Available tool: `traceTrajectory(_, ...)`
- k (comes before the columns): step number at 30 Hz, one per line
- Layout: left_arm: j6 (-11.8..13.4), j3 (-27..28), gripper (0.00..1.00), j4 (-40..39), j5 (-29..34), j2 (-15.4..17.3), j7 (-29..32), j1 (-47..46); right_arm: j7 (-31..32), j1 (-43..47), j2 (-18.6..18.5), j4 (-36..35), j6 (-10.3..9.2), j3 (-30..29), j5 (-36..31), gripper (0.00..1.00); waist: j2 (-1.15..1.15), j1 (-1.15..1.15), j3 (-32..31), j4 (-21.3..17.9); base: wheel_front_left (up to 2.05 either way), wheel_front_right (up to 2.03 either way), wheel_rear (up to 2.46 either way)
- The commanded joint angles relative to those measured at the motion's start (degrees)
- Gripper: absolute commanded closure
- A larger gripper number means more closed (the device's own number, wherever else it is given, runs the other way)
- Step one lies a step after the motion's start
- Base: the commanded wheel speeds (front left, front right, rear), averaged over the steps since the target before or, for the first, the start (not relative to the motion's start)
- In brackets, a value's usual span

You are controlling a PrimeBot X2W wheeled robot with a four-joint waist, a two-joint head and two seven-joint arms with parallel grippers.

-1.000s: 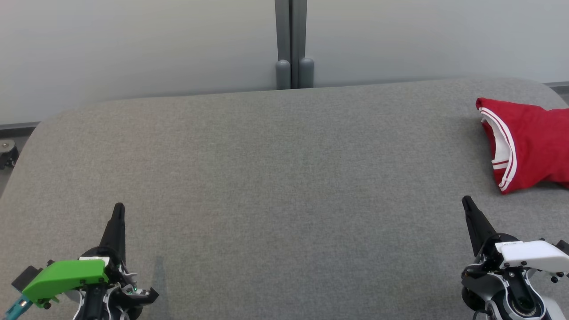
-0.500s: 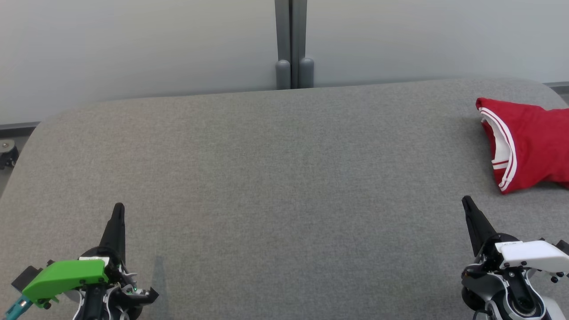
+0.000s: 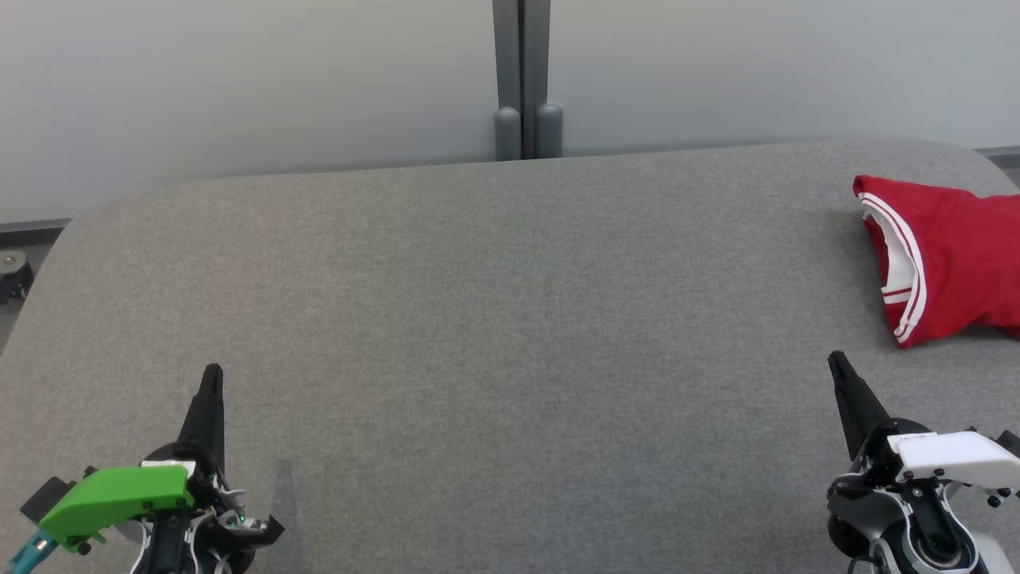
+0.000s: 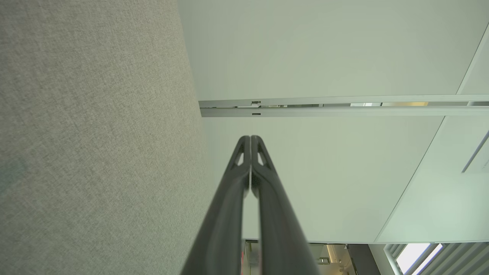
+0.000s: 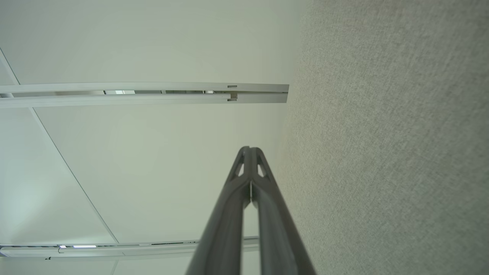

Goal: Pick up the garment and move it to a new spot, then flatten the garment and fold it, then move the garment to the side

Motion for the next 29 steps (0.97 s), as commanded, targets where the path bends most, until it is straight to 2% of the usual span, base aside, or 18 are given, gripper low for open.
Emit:
traceTrajectory(1, -0.2, 0.2, 1.0, -0.2, 0.0, 0.3, 0.2, -0.6, 0.2, -0.4, -0.3, -0.3, 0.0, -0.1, 0.1, 1.0, 0.0, 0.0, 0.0, 0.0, 0.0, 0.0, 0.0)
traceTrajectory(29, -0.2, 0.3, 1.0, -0.2, 0.1, 0.3, 0.1, -0.6, 0.2, -0.4, -0.3, -0.3, 0.0, -0.1, 0.1, 1.0, 0.0, 0.0, 0.0, 0.0, 0.0, 0.0, 0.0)
